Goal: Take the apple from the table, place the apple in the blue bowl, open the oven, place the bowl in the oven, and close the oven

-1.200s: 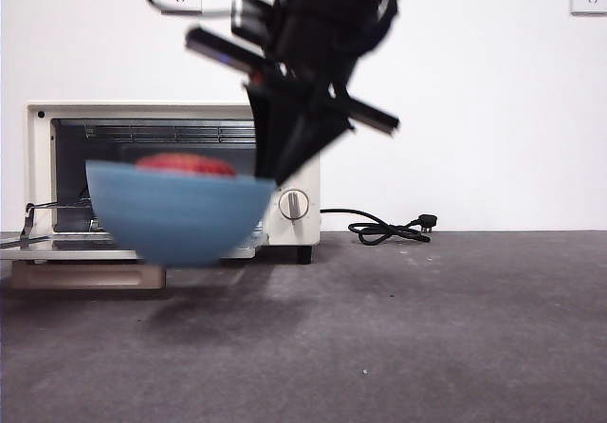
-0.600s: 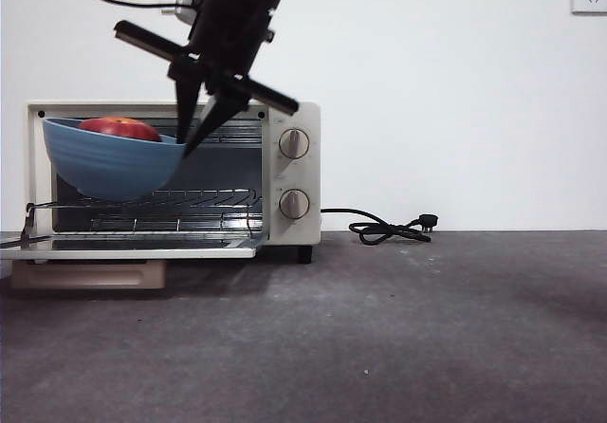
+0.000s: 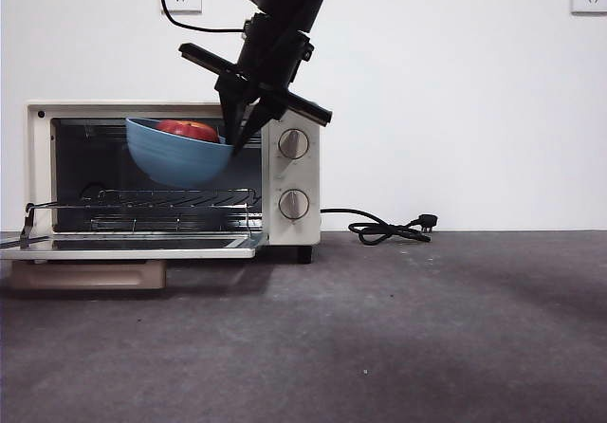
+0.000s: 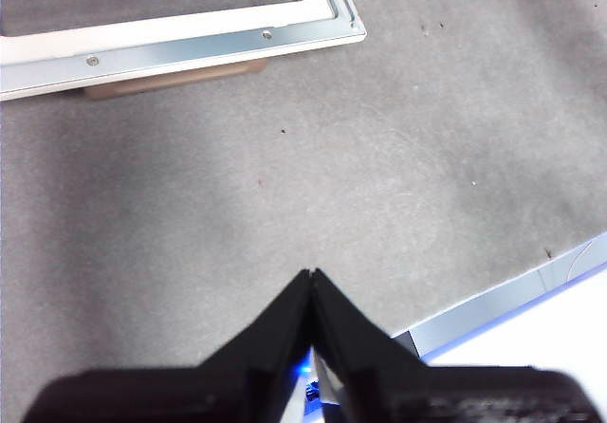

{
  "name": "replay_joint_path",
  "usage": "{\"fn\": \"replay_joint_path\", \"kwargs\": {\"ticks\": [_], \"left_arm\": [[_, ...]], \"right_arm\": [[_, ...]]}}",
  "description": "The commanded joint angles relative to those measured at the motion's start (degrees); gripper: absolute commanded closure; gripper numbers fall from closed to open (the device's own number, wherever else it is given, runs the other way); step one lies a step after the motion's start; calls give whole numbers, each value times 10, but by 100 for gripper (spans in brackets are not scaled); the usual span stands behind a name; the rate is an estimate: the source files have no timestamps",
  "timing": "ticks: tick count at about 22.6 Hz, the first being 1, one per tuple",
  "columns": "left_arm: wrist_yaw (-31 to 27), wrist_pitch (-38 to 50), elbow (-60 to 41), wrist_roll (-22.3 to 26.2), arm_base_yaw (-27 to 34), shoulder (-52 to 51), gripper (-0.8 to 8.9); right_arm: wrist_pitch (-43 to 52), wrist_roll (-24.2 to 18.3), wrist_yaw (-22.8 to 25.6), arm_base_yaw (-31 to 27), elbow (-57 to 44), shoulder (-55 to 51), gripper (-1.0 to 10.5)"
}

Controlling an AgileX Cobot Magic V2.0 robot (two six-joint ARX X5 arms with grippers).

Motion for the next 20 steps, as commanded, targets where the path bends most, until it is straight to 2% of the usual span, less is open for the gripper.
{"fn": "replay_joint_path", "kwargs": {"ticks": [1, 12, 20], "left_arm": [[2, 0, 2, 8, -1, -1, 819], [4, -15, 2, 16, -1, -1, 819], [4, -15, 2, 18, -1, -1, 819]], "right_arm": [[-3, 14, 15, -1, 3, 13, 958], [-1, 24, 66, -1, 3, 16, 958], [1, 24, 84, -1, 3, 16, 944]]}}
